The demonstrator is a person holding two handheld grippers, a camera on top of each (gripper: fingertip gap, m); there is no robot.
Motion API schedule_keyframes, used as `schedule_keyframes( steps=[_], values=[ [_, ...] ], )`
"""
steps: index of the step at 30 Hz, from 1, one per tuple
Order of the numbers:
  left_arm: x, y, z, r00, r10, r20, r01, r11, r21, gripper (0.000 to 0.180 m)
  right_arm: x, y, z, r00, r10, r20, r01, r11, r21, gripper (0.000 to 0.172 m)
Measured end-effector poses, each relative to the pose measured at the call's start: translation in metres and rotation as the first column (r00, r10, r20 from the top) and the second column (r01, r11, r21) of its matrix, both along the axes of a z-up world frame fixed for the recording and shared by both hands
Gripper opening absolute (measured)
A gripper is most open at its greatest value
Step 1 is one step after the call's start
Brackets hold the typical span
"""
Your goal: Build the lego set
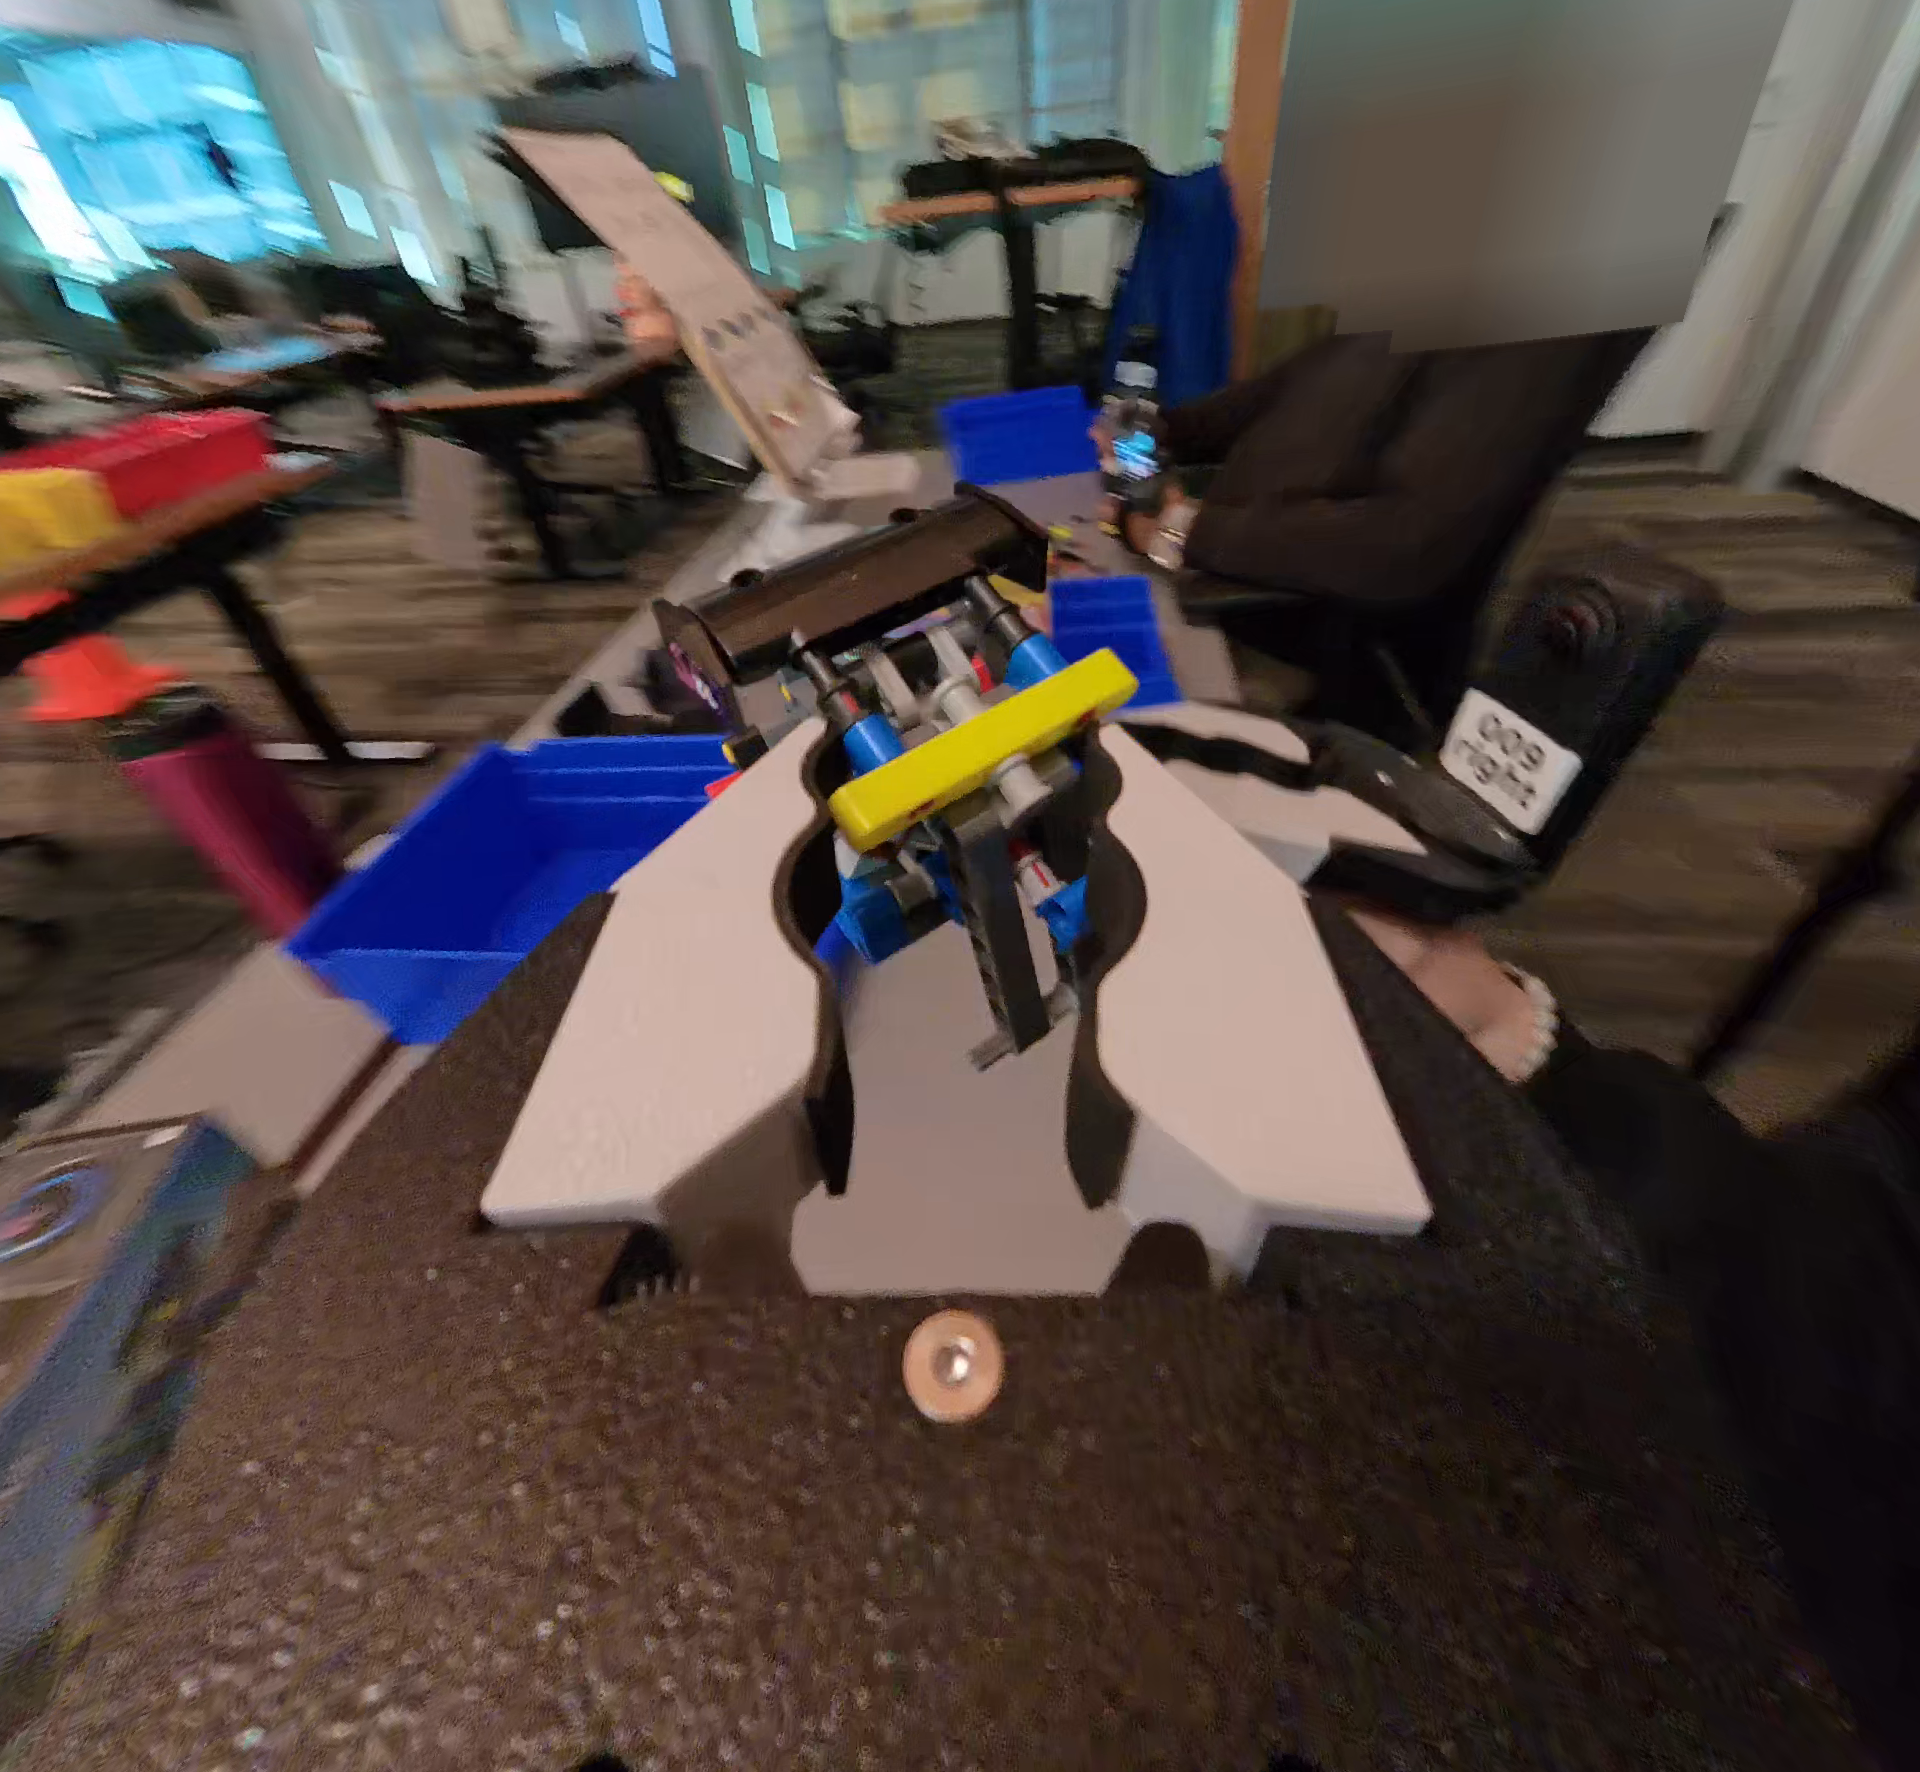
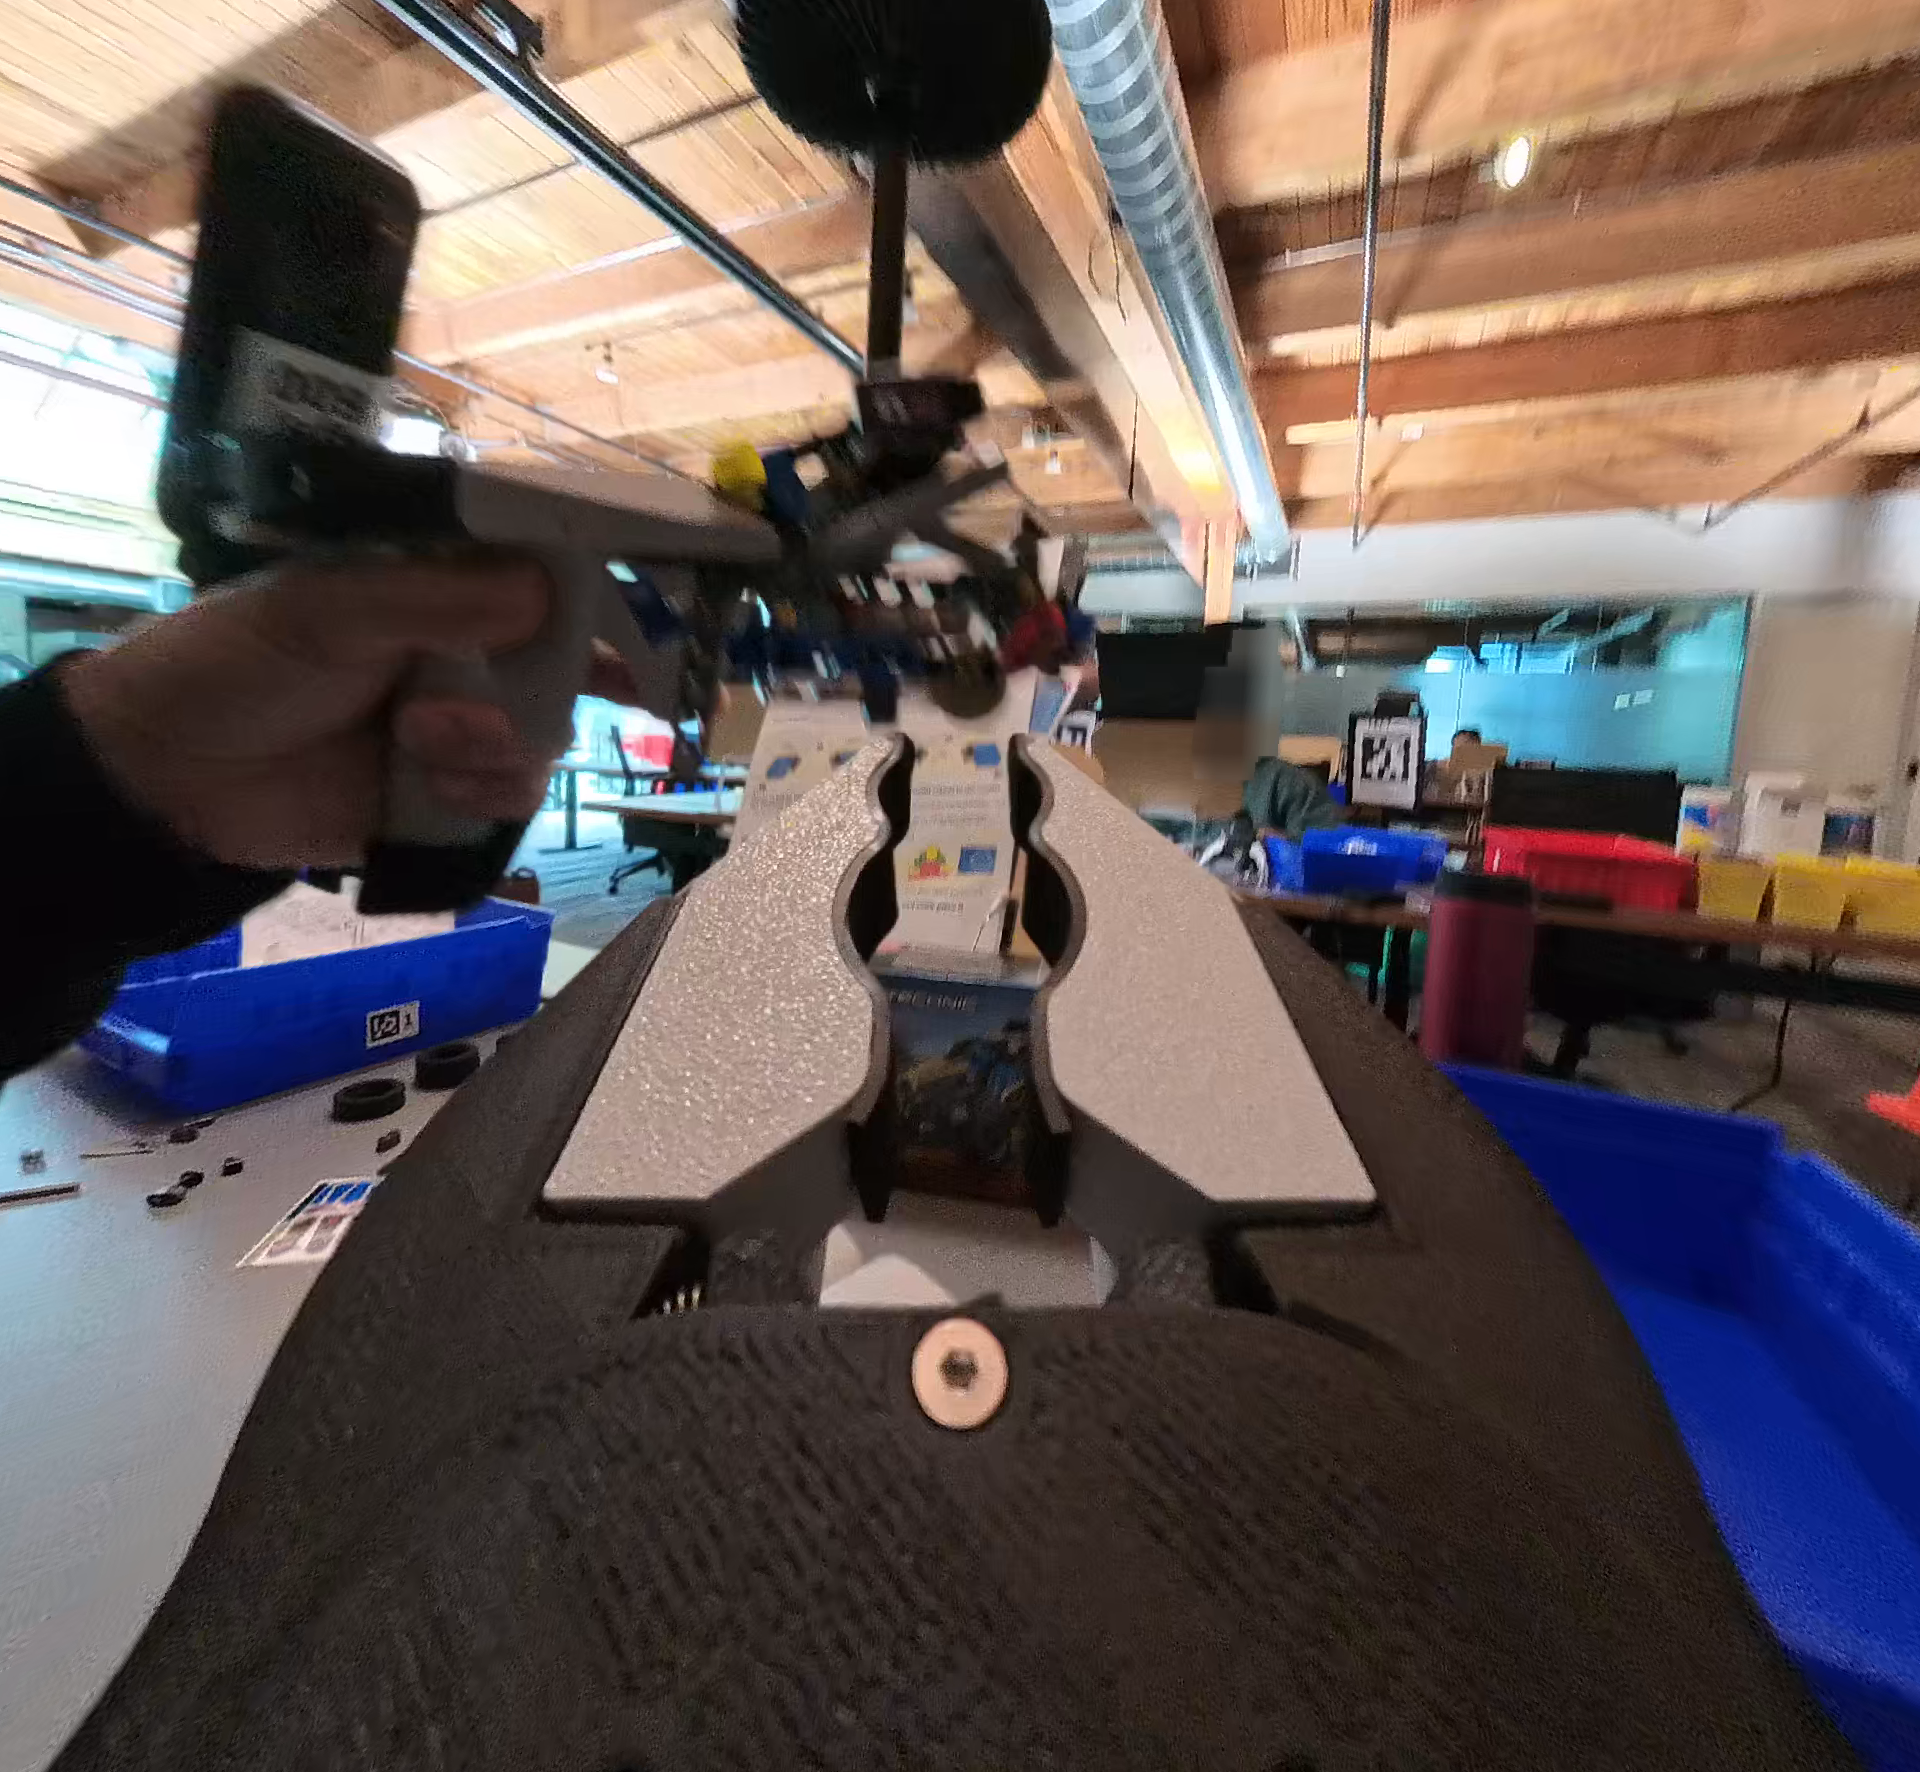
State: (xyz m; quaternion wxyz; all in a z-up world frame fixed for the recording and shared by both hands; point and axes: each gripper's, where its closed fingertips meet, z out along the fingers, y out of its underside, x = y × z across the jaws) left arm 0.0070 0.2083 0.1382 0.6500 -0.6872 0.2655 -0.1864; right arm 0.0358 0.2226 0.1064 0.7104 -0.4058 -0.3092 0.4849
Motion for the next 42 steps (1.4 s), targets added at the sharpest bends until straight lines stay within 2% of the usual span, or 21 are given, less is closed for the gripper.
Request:
schedule_keyframes(
  steps=[3, 5, 6, 8, 9, 11, 13, 15, 17, 18, 21, 24, 30, 33, 36, 39, 42],
  values=[
    [0.024, -0.001, -0.016, 0.99, -0.141, -0.007, 0.139, 0.985, -0.103, 0.042, 0.02, -0.005, 0.014, 0.999, -0.047, -0.02, 0.047, 0.999, 0.024, 0.004],
    [0.032, 0.0, -0.024, 0.981, -0.193, -0.024, 0.187, 0.969, -0.159, 0.042, 0.035, 0.004, 0.015, 0.994, -0.11, -0.004, 0.11, 0.994, 0.009, 0.014],
    [0.033, 0.002, -0.028, 0.979, -0.202, -0.041, 0.191, 0.964, -0.186, 0.042, 0.042, 0.004, 0.018, 0.994, -0.106, -0.01, 0.106, 0.994, 0.03, 0.013],
    [0.034, 0.002, -0.038, 0.969, -0.24, -0.063, 0.217, 0.942, -0.255, 0.042, 0.047, 0.008, 0.012, 0.998, -0.062, 0.015, 0.062, 0.998, -0.017, 0.018],
    [0.037, -0.001, -0.043, 0.957, -0.286, -0.056, 0.256, 0.917, -0.305, 0.042, 0.043, 0.007, 0.006, 0.998, -0.007, 0.057, 0.009, 1.0, -0.029, 0.028],
    [0.042, -0.01, -0.05, 0.926, -0.377, -0.017, 0.341, 0.855, -0.39, 0.042, 0.036, 0.005, -0.005, 0.991, 0.05, 0.122, -0.047, 0.999, -0.022, 0.029],
    [0.039, -0.012, -0.056, 0.917, -0.4, -0.002, 0.357, 0.82, -0.448, 0.042, 0.033, 0.002, -0.008, 0.988, 0.079, 0.136, -0.078, 0.997, -0.01, 0.031],
    [0.036, -0.018, -0.067, 0.899, -0.438, -0.014, 0.371, 0.777, -0.509, 0.042, 0.023, -0.003, -0.018, 0.967, 0.185, 0.174, -0.172, 0.981, -0.088, 0.029],
    [0.031, -0.022, -0.078, 0.89, -0.452, -0.06, 0.352, 0.764, -0.541, 0.042, 0.008, -0.015, -0.033, 0.92, 0.319, 0.227, -0.288, 0.944, -0.158, 0.03],
    [0.03, -0.023, -0.084, 0.884, -0.46, -0.087, 0.342, 0.762, -0.55, 0.042, 0.002, -0.018, -0.037, 0.908, 0.343, 0.242, -0.311, 0.936, -0.163, 0.034],
    [0.022, -0.025, -0.088, 0.886, -0.449, -0.116, 0.319, 0.772, -0.549, 0.042, -0.006, -0.018, -0.037, 0.916, 0.311, 0.254, -0.291, 0.95, -0.113, 0.032],
    [0.019, -0.037, -0.094, 0.872, -0.477, -0.112, 0.331, 0.741, -0.584, 0.042, -0.01, -0.026, -0.031, 0.922, 0.303, 0.242, -0.307, 0.952, -0.025, 0.029],
    [0.007, -0.038, -0.095, 0.897, -0.415, -0.153, 0.268, 0.785, -0.558, 0.041, -0.021, -0.028, -0.033, 0.922, 0.301, 0.244, -0.309, 0.951, -0.009, 0.022],
    [0.003, -0.038, -0.093, 0.923, -0.377, -0.08, 0.274, 0.79, -0.549, 0.041, -0.027, -0.027, -0.033, 0.926, 0.309, 0.217, -0.31, 0.95, -0.031, 0.019],
    [-0.004, -0.034, -0.084, 0.947, -0.32, 0.004, 0.287, 0.844, -0.454, 0.042, -0.032, -0.023, -0.03, 0.926, 0.349, 0.147, -0.337, 0.936, -0.099, 0.017],
    [-0.013, -0.03, -0.078, 0.967, -0.254, 0.034, 0.25, 0.906, -0.341, 0.047, -0.036, -0.013, -0.03, 0.94, 0.332, 0.083, -0.316, 0.935, -0.162, 0.014],
    [-0.022, -0.03, -0.087, 0.981, -0.195, 0.016, 0.191, 0.933, -0.306, 0.049, -0.046, -0.013, -0.037, 0.931, 0.359, 0.07, -0.341, 0.92, -0.193, 0.013]
  ],
)
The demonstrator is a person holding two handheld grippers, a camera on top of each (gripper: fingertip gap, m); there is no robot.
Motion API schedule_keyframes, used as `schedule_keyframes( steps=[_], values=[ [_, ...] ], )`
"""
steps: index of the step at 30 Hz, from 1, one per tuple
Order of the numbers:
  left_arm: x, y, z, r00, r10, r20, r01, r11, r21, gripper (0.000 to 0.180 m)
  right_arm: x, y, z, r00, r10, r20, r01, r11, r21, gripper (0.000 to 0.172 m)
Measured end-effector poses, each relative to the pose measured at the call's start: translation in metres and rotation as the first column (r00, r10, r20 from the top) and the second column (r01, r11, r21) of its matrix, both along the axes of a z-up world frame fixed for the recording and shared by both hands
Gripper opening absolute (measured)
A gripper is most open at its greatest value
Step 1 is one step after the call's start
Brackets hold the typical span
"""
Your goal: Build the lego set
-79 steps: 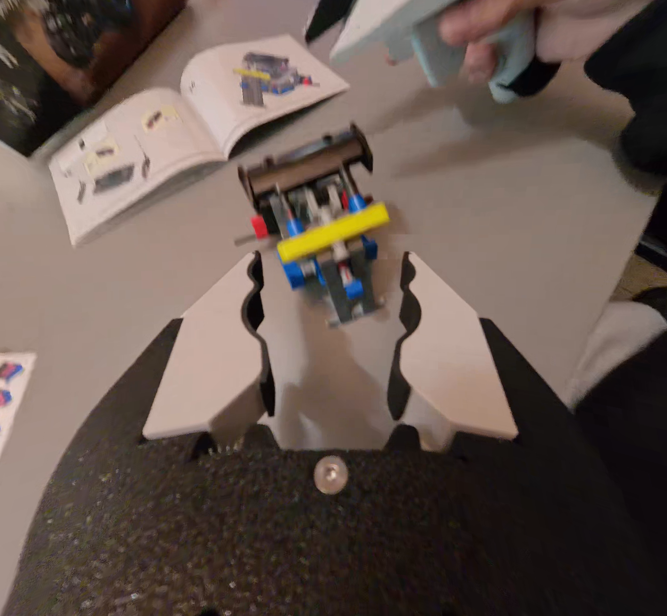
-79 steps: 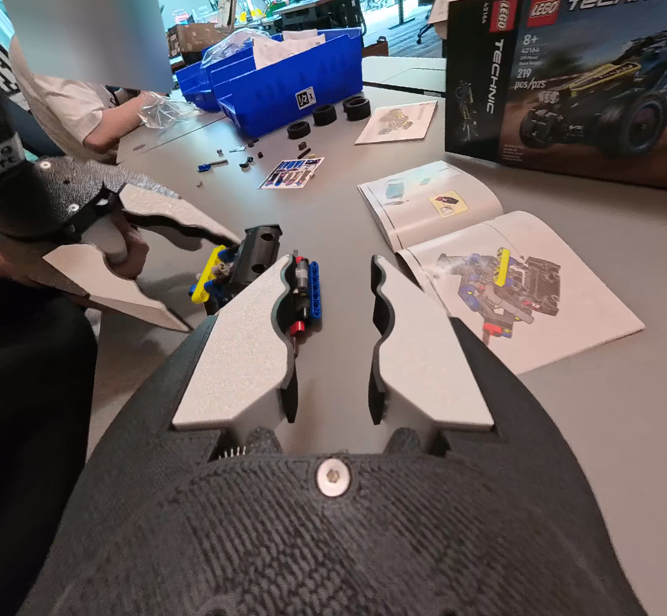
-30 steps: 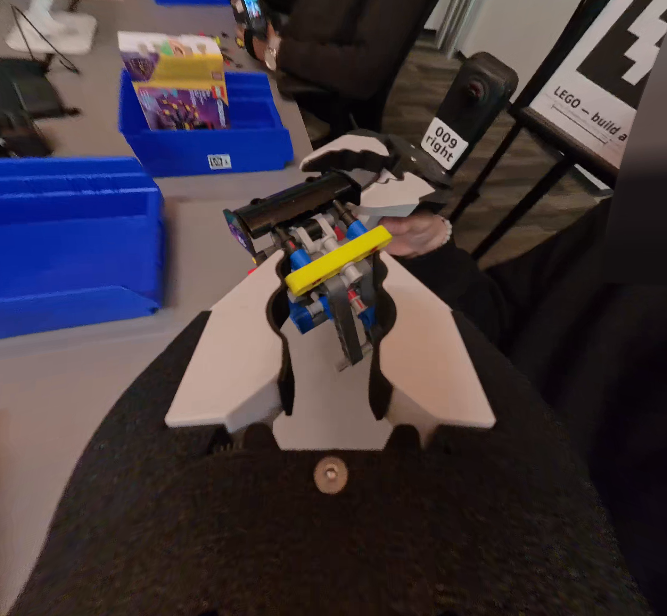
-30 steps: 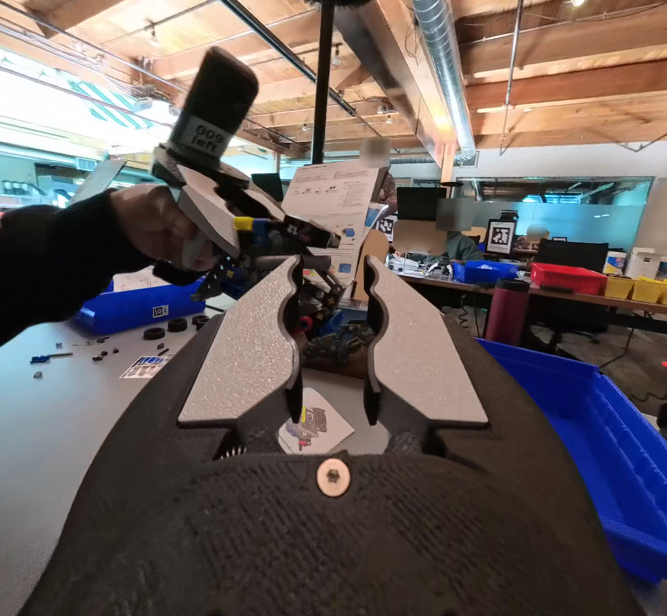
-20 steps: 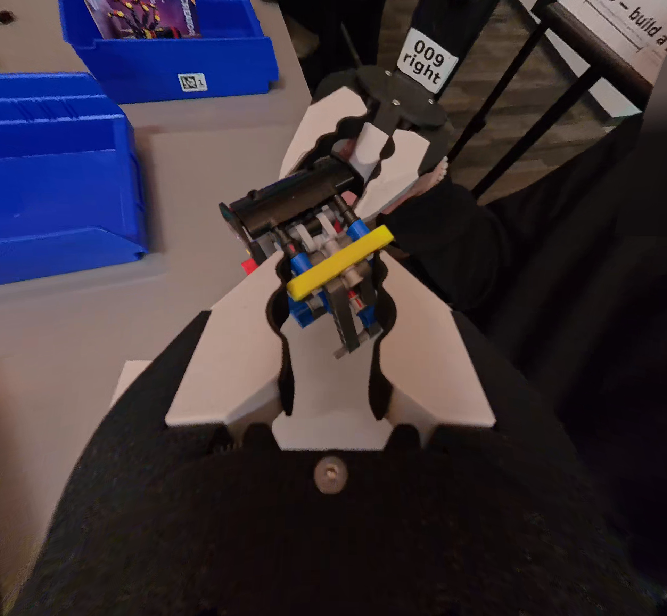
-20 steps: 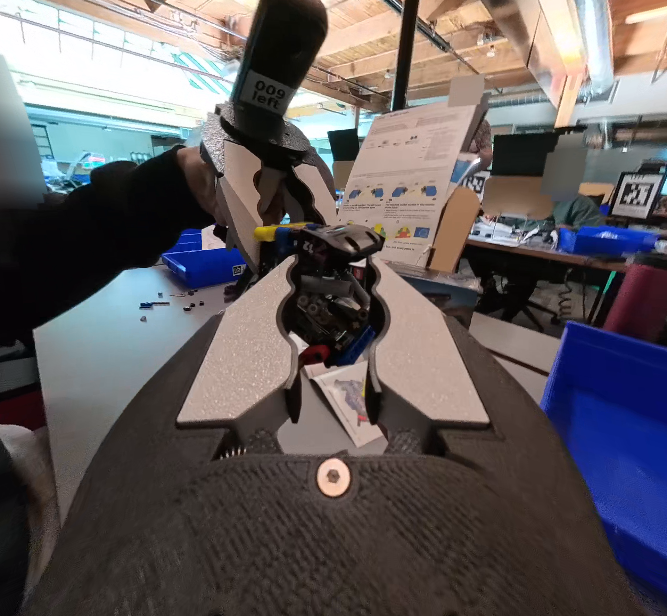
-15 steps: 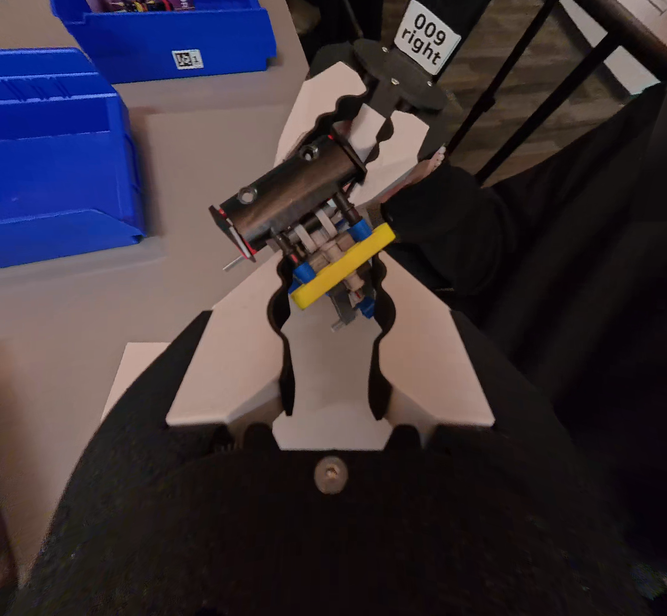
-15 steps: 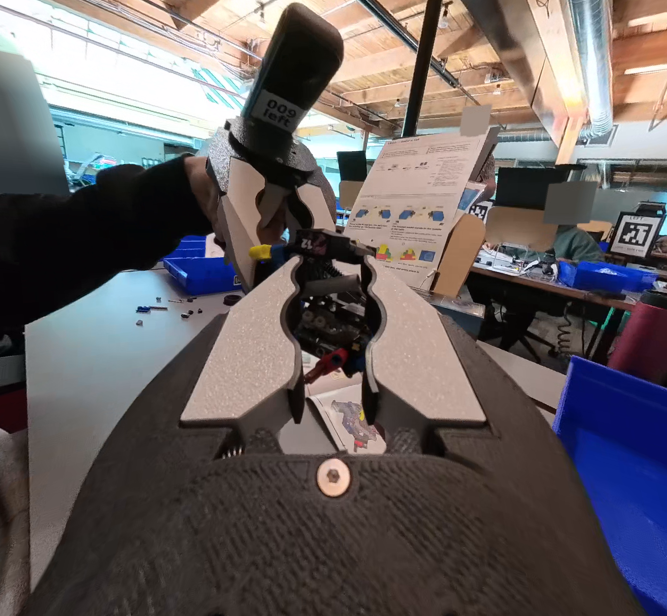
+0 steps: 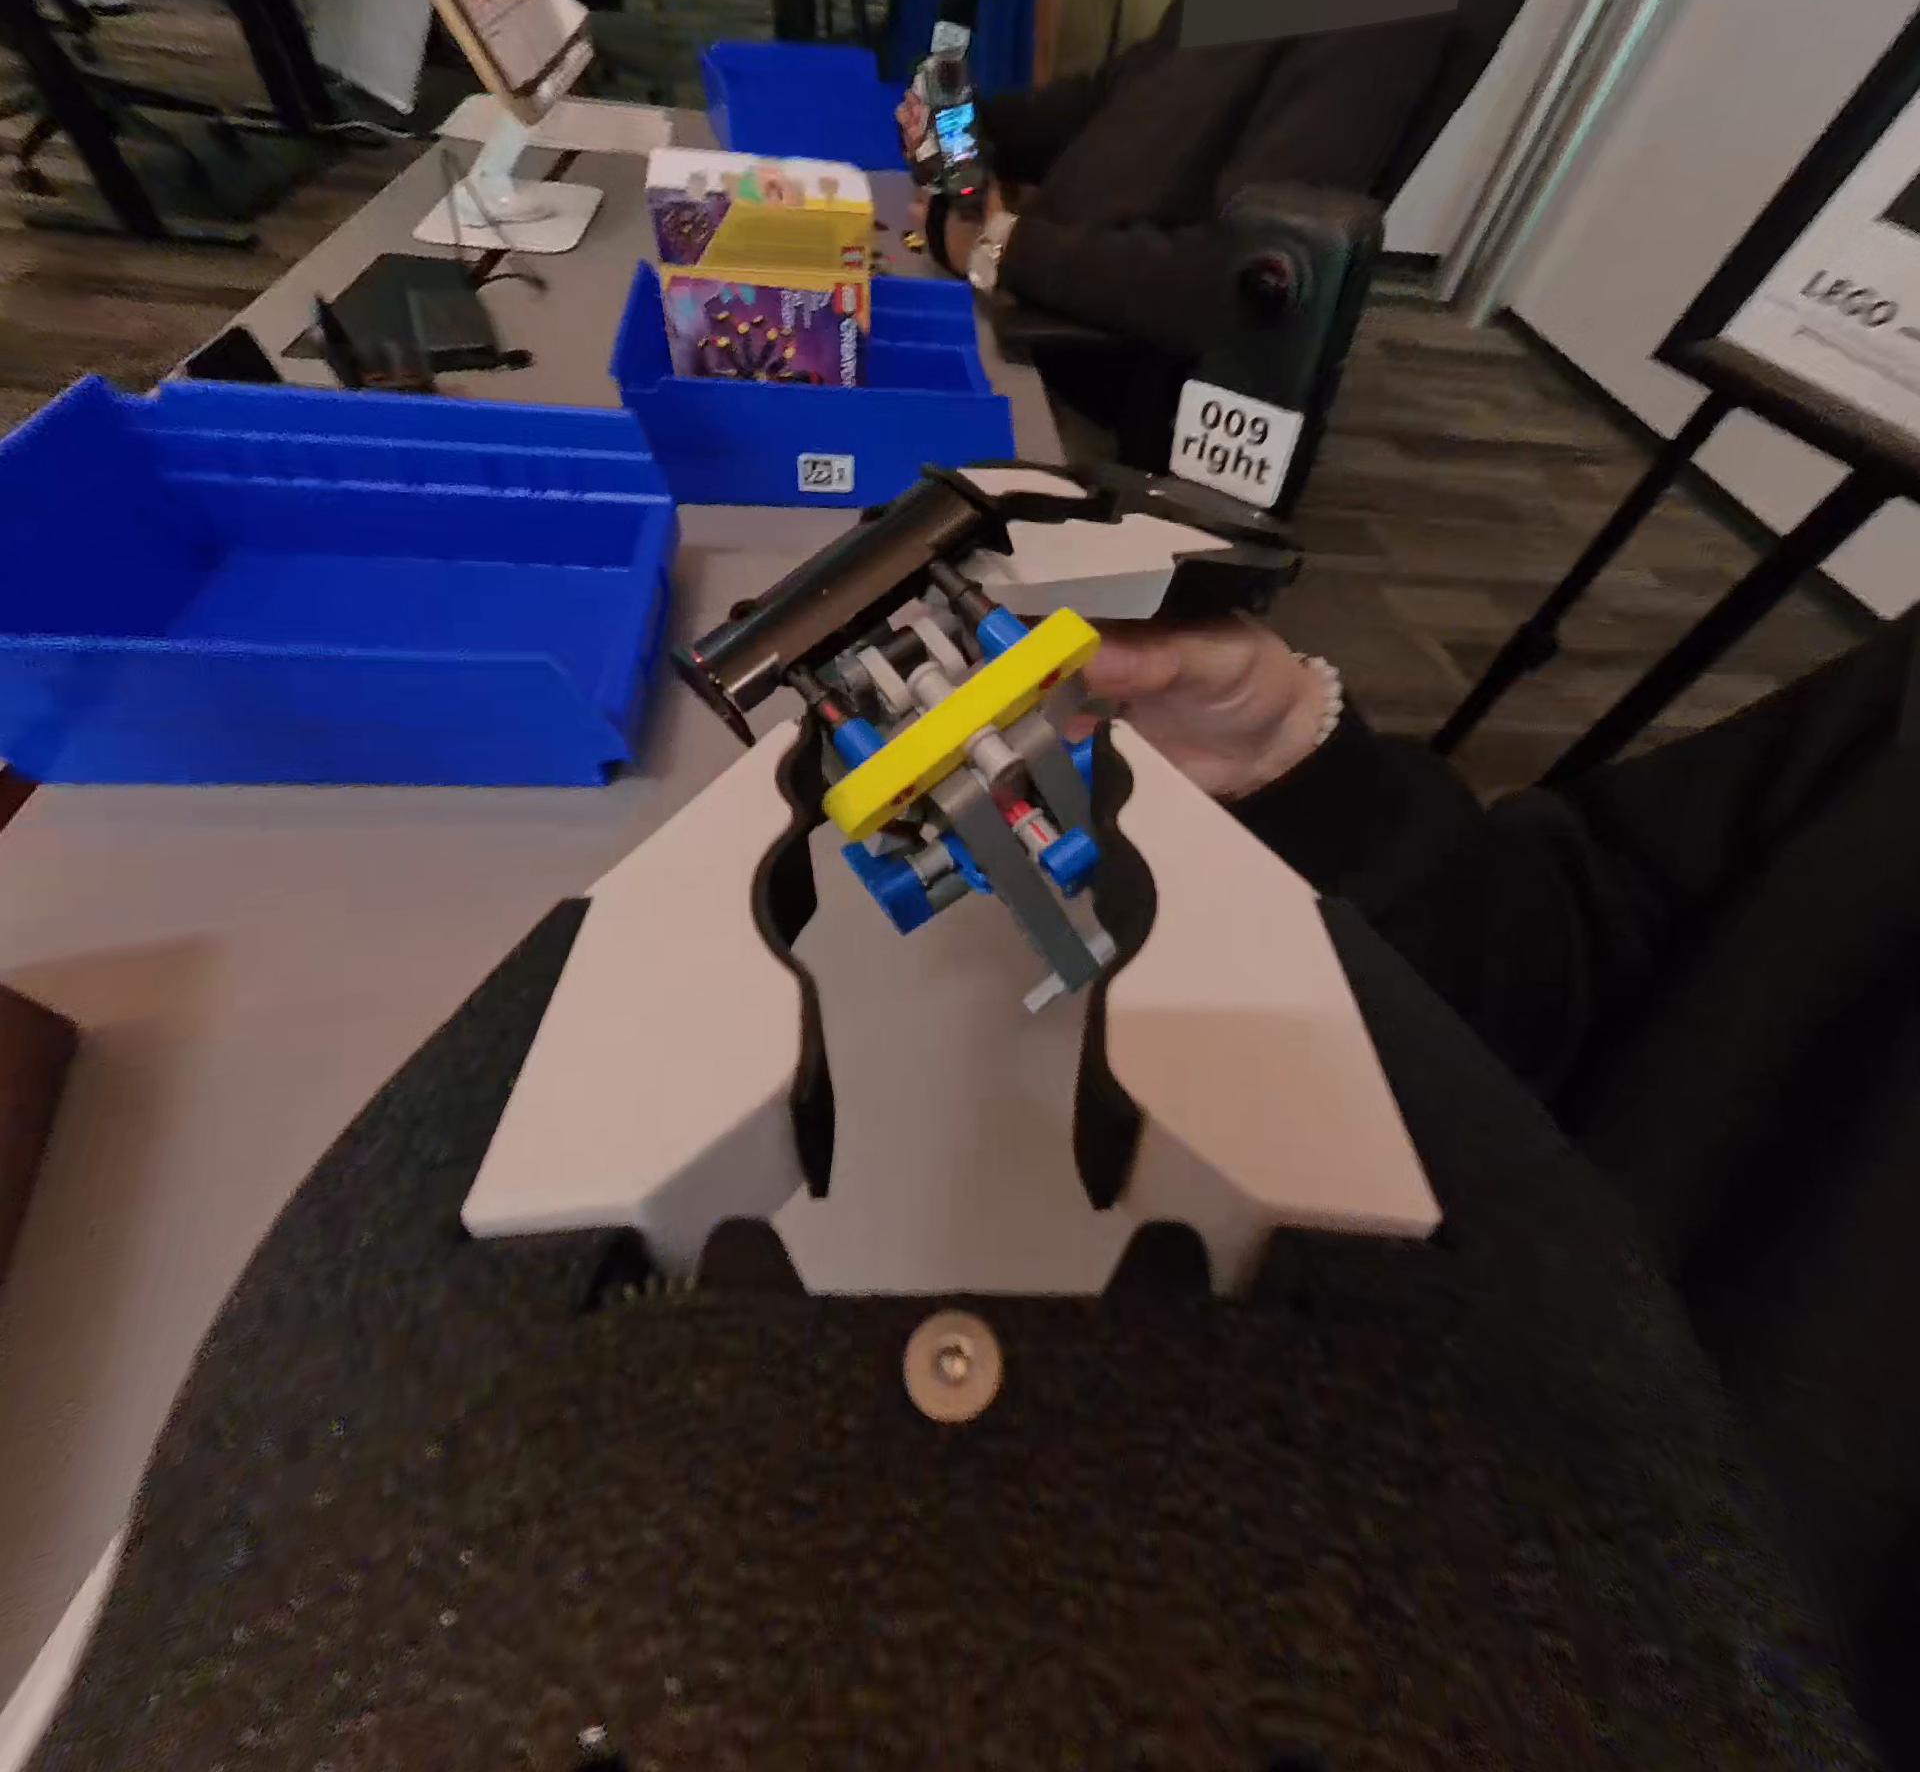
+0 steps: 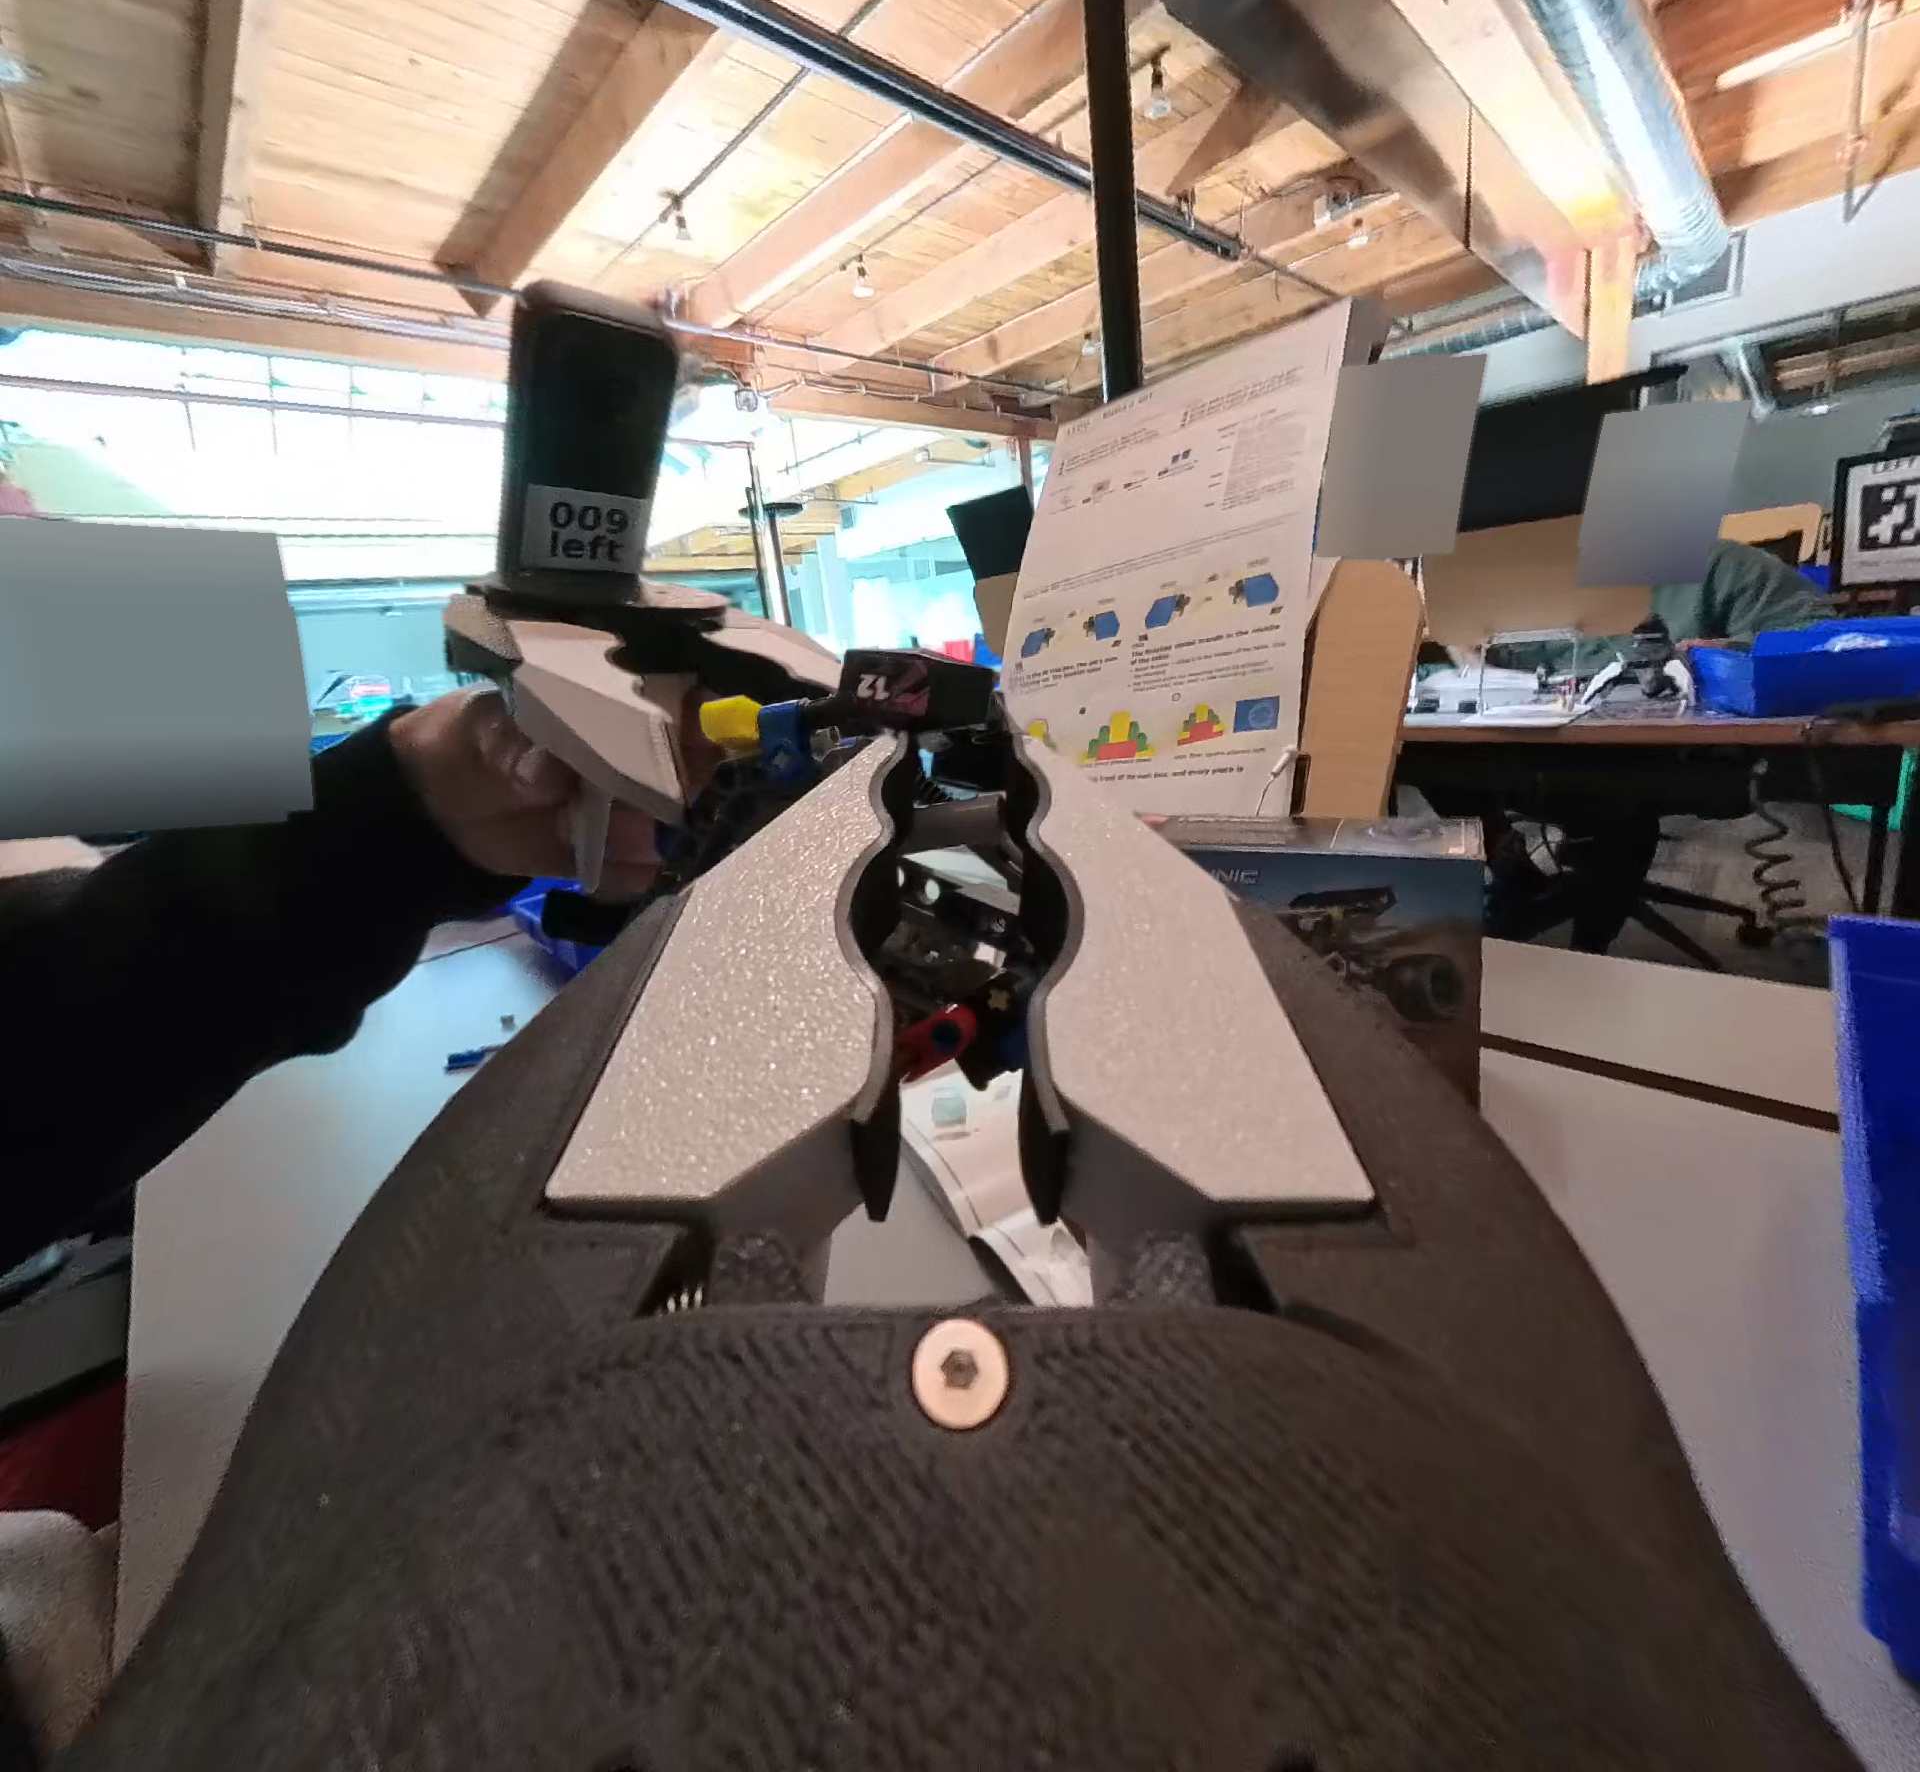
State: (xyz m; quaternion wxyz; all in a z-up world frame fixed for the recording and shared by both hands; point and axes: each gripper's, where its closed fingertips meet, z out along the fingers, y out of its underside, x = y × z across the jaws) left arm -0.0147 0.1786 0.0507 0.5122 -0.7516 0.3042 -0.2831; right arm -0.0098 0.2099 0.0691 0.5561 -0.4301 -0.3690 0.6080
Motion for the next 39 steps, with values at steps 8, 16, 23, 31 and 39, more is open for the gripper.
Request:
schedule_keyframes(
  steps=[8, 16, 23, 31, 39],
  values=[
    [-0.042, 0.006, -0.069, 0.964, 0.256, -0.066, -0.26, 0.963, -0.069, 0.038, -0.04, 0.007, -0.055, 0.973, -0.072, 0.22, 0.056, 0.995, 0.079, 0.005],
    [-0.064, -0.012, -0.142, 0.959, 0.151, -0.239, -0.201, 0.959, -0.2, 0.037, -0.054, -0.017, -0.145, 0.819, 0.184, 0.544, -0.244, 0.969, 0.039, 0.0],
    [-0.062, -0.017, -0.182, 0.891, 0.003, -0.454, -0.087, 0.983, -0.164, 0.038, -0.044, -0.025, -0.196, 0.648, 0.209, 0.732, -0.333, 0.943, 0.025, 0.007],
    [-0.068, -0.041, -0.175, 0.865, 0.392, -0.314, -0.421, 0.907, -0.028, 0.048, -0.018, -0.039, -0.203, 0.584, 0.294, 0.756, -0.443, 0.897, -0.007, 0.015],
    [-0.05, -0.045, -0.197, 0.845, 0.422, -0.328, -0.457, 0.889, -0.034, 0.039, 0.006, -0.032, -0.221, 0.501, 0.265, 0.824, -0.436, 0.899, -0.024, 0.018]
  ],
)
